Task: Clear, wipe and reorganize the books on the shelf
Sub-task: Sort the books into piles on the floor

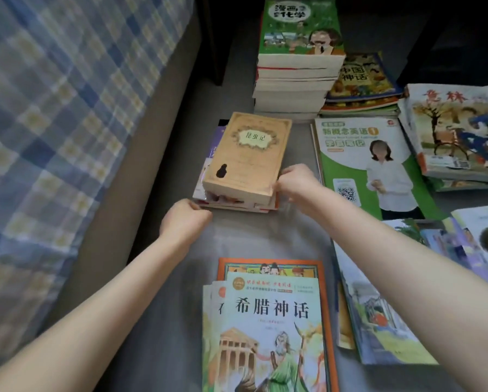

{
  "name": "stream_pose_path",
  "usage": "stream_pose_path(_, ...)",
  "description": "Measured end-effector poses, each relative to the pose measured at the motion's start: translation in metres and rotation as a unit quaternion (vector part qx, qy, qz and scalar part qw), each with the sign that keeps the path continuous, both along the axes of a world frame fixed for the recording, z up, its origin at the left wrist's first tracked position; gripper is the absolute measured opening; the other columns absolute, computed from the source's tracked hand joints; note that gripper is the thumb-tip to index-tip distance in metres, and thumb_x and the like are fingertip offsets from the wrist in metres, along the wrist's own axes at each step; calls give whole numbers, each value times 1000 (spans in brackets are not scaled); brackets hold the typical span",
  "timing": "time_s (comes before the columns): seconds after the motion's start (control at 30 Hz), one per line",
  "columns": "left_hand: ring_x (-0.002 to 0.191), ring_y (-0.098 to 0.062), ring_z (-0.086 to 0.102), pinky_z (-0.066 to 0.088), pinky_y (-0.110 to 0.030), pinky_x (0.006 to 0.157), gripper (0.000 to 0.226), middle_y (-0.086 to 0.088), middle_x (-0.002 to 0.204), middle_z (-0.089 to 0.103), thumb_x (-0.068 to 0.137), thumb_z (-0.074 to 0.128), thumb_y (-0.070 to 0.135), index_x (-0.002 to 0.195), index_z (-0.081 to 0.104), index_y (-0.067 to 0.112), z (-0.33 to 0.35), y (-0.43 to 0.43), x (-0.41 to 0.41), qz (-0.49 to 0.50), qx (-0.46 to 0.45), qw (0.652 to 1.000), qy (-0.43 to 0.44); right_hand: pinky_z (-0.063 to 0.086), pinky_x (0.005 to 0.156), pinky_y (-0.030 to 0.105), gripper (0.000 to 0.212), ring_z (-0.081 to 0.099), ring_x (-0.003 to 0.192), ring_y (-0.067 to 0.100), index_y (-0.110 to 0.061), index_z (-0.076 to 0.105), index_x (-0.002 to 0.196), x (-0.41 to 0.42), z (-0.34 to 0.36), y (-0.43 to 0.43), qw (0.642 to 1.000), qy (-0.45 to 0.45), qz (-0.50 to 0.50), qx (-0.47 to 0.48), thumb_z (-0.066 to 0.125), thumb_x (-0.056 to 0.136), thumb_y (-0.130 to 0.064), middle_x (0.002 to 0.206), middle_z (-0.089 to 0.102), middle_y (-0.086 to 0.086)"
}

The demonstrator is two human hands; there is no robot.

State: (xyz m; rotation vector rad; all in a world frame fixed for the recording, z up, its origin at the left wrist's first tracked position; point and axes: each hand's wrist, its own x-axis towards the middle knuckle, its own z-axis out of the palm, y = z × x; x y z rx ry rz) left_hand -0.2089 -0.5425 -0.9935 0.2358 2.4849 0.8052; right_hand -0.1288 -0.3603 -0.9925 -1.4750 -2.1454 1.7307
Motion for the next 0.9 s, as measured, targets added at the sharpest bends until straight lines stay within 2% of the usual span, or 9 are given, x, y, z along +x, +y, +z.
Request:
stream_pose_path(0.1,65,-25,58,57,-38,73,14,-8,69,62,88,60,21,80,60,10,2,0,24,-116,-76,987,-84,43,61,33,18,55,73,22,2,67,96,26,4,1,990,-63,60,108,60,84,-11,90,67,23)
stream_pose_path(0.2,64,-21,63,57,-33,75,21,-6,75,70,87,60,31,87,68,11,7,-2,51,-256,-159,948,-106,54,71,36,29,64,78,25,-6,65,103,69,21,-18,941,-156,284,100,60,91,-32,97,70,17)
stream_pose_path(0.27,81,-18,68,52,-27,77,29,-3,96,73,86,61,38,104,68,17,6,-8,66,-332,-214,916,-74,53,85,36,44,65,94,25,-10,62,116,101,18,-37,868,-233,417,136,61,89,-44,110,68,11)
stream_pose_path(0.33,106,-19,61,44,-24,81,41,-1,117,65,85,62,44,122,60,25,4,-14,75,-336,-238,911,-25,47,94,35,53,56,114,25,-15,52,129,130,5,-56,841,-236,449,186,64,86,-44,128,57,7)
stream_pose_path(0.47,109,-27,56,43,-29,82,40,-10,115,57,94,47,49,116,58,18,-8,-29,73,-256,-247,935,11,44,92,33,60,52,118,27,-16,43,132,156,-12,-72,877,-207,375,216,69,82,-36,134,44,6)
stream_pose_path(0.6,80,-30,63,57,-36,70,42,-11,79,58,98,42,40,74,56,9,-18,-42,69,-89,-126,974,-167,46,76,29,31,61,98,21,-14,62,98,164,-2,-62,924,-223,284,129,75,77,-32,107,65,4)
stream_pose_path(0.67,88,-30,67,59,-40,75,27,-12,85,65,96,51,28,81,58,7,-24,-47,67,-71,-115,973,-186,46,71,29,19,63,89,21,-12,63,91,171,6,-59,960,-143,229,75,73,81,-25,96,67,5)
stream_pose_path(0.77,89,-28,67,56,-40,80,12,-13,93,70,90,63,17,93,62,5,-33,-56,64,-74,-96,968,-221,52,62,30,10,67,74,20,-10,57,86,179,39,-41,983,49,83,-156,66,85,-7,84,69,12)
stream_pose_path(0.9,58,-19,59,49,-25,56,25,-11,71,64,84,73,17,94,59,-1,-35,-65,61,-25,-43,956,-290,56,66,32,19,70,79,19,-9,59,94,182,84,27,984,125,18,-128,62,76,-16,86,73,8)
